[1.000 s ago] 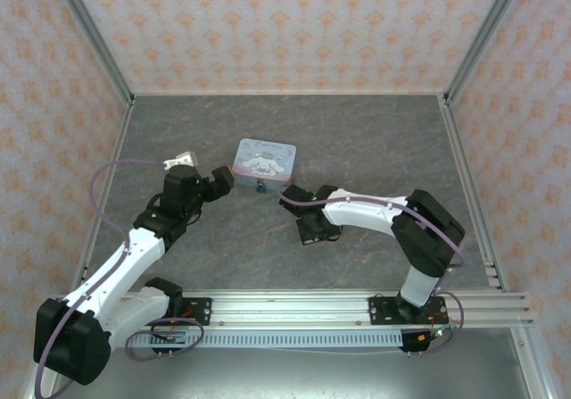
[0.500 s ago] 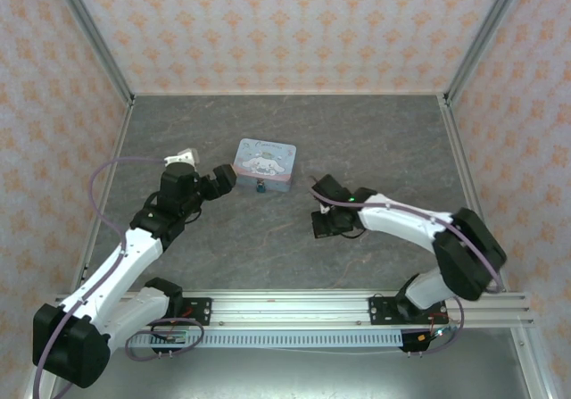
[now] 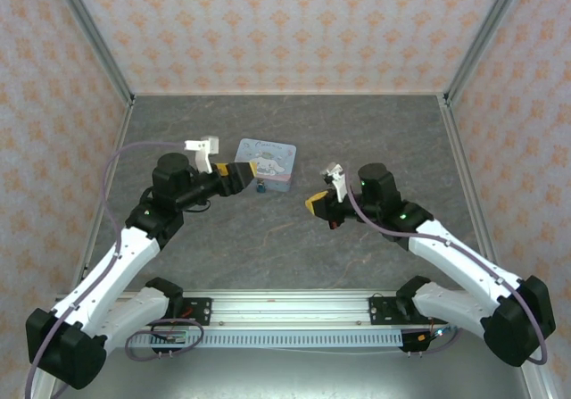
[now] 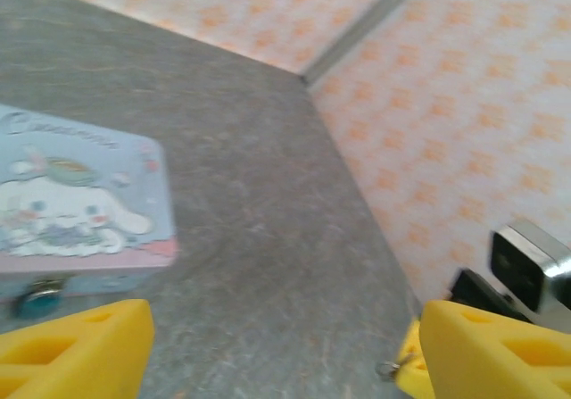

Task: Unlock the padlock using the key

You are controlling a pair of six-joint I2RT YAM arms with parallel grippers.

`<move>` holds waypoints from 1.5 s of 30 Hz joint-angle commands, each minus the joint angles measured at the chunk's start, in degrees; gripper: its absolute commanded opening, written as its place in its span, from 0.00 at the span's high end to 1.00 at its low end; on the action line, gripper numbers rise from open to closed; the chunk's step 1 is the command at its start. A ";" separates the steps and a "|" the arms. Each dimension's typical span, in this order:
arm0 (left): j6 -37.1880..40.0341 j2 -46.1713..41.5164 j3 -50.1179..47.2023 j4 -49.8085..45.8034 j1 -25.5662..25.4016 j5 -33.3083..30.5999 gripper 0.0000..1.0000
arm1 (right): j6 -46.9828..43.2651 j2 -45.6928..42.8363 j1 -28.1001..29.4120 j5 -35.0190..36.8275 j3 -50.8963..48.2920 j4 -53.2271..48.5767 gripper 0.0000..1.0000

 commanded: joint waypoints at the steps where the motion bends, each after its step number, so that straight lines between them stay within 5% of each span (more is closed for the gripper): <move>1: 3.63 -0.75 2.27 3.40 -2.38 6.48 0.25 | -8.44 1.16 -0.64 -8.34 3.50 -1.57 1.00; 7: 6.24 1.27 3.48 3.43 -7.06 8.37 0.36 | -10.70 4.45 -0.71 -14.10 7.59 -4.50 1.00; 21: 10.73 10.85 8.00 2.63 -14.21 11.16 0.58 | -10.59 6.53 -0.70 -15.01 10.26 -6.31 1.00; 45: 14.84 14.37 9.29 -0.16 -16.46 11.16 0.73 | -8.78 7.95 -0.75 -16.99 12.46 -5.59 1.00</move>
